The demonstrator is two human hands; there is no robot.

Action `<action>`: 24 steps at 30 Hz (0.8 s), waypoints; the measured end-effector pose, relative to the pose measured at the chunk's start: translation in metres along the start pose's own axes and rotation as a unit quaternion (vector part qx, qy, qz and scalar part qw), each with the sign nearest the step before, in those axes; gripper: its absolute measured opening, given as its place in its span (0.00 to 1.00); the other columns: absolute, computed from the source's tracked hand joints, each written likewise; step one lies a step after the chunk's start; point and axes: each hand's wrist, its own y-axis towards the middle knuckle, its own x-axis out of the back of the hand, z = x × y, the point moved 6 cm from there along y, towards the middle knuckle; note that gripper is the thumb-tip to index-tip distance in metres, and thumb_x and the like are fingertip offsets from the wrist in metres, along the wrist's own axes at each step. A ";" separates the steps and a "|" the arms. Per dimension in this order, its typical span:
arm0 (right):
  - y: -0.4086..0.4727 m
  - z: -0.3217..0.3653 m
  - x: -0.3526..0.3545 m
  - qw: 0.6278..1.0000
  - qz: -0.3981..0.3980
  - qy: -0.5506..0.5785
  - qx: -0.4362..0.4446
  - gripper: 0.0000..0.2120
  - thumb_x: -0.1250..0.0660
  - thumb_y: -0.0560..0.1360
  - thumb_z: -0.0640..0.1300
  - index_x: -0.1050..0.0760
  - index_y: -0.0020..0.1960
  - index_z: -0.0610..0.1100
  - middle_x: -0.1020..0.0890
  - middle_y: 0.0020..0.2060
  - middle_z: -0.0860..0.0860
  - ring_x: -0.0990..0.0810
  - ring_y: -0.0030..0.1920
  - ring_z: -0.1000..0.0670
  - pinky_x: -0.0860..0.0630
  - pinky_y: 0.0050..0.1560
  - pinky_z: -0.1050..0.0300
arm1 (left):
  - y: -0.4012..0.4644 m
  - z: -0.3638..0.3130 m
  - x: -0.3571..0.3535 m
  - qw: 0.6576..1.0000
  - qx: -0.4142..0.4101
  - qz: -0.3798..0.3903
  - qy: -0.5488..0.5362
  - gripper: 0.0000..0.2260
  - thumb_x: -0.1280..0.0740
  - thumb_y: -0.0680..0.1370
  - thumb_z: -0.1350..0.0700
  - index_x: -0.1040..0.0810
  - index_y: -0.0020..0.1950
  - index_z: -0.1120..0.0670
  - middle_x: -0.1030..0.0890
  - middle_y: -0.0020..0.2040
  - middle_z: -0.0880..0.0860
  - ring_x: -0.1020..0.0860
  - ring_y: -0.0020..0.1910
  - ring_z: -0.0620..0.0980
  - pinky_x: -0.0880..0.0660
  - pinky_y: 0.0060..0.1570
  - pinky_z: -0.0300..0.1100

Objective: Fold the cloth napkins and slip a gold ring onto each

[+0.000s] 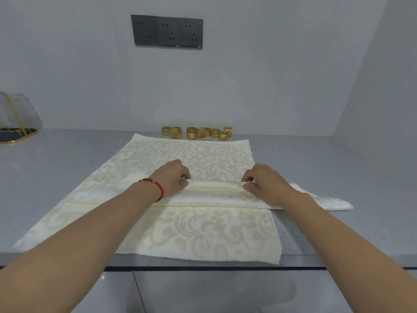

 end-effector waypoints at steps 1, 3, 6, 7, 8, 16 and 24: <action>-0.002 0.004 0.001 0.999 -0.012 -0.028 0.014 0.07 0.35 0.82 0.48 0.21 0.56 0.48 0.22 0.52 0.51 0.25 0.52 0.48 0.30 0.55 0.52 | -0.002 -0.002 0.000 1.000 -0.005 -0.007 0.020 0.07 0.35 0.80 0.55 0.19 0.56 0.51 0.26 0.54 0.49 0.27 0.56 0.51 0.27 0.57 0.49; -0.005 0.013 0.004 0.993 -0.026 -0.100 0.059 0.06 0.39 0.83 0.47 0.26 0.56 0.47 0.22 0.52 0.51 0.28 0.48 0.49 0.36 0.49 0.55 | -0.007 -0.011 0.002 0.995 -0.026 -0.033 0.091 0.05 0.38 0.81 0.55 0.23 0.55 0.50 0.26 0.55 0.48 0.29 0.58 0.51 0.30 0.55 0.49; -0.014 0.030 0.007 0.970 -0.054 -0.199 0.128 0.04 0.36 0.81 0.41 0.26 0.55 0.43 0.21 0.48 0.48 0.25 0.44 0.45 0.38 0.42 0.54 | -0.019 -0.027 0.005 0.963 -0.089 -0.084 0.242 0.08 0.39 0.80 0.60 0.28 0.56 0.50 0.24 0.53 0.47 0.29 0.54 0.51 0.36 0.49 0.46; -0.018 0.036 0.006 0.959 -0.057 -0.225 0.160 0.05 0.31 0.77 0.38 0.25 0.52 0.42 0.21 0.43 0.47 0.23 0.41 0.44 0.36 0.38 0.53 | -0.023 -0.031 0.004 0.950 -0.116 -0.088 0.276 0.11 0.39 0.79 0.63 0.29 0.57 0.50 0.25 0.53 0.48 0.28 0.53 0.51 0.36 0.48 0.46; -0.022 0.040 0.005 0.953 -0.048 -0.239 0.178 0.07 0.28 0.73 0.36 0.24 0.49 0.42 0.22 0.39 0.47 0.23 0.38 0.45 0.35 0.34 0.52 | -0.026 -0.033 0.001 0.943 -0.137 -0.076 0.295 0.14 0.39 0.77 0.65 0.30 0.59 0.51 0.26 0.53 0.49 0.28 0.53 0.52 0.36 0.47 0.45; -0.016 0.015 0.006 0.997 -0.003 -0.063 0.052 0.10 0.40 0.83 0.44 0.22 0.60 0.48 0.19 0.51 0.51 0.21 0.51 0.47 0.22 0.51 0.48 | -0.032 -0.001 0.005 0.996 0.011 -0.020 -0.091 0.10 0.36 0.79 0.61 0.19 0.56 0.51 0.20 0.50 0.48 0.22 0.51 0.48 0.25 0.54 0.41; -0.024 0.032 0.004 0.966 -0.091 -0.203 0.130 0.08 0.24 0.72 0.38 0.21 0.47 0.44 0.20 0.40 0.50 0.22 0.40 0.46 0.28 0.38 0.52 | -0.044 -0.015 0.004 0.991 -0.047 -0.060 0.109 0.05 0.39 0.81 0.58 0.27 0.52 0.48 0.25 0.50 0.45 0.29 0.53 0.49 0.34 0.54 0.48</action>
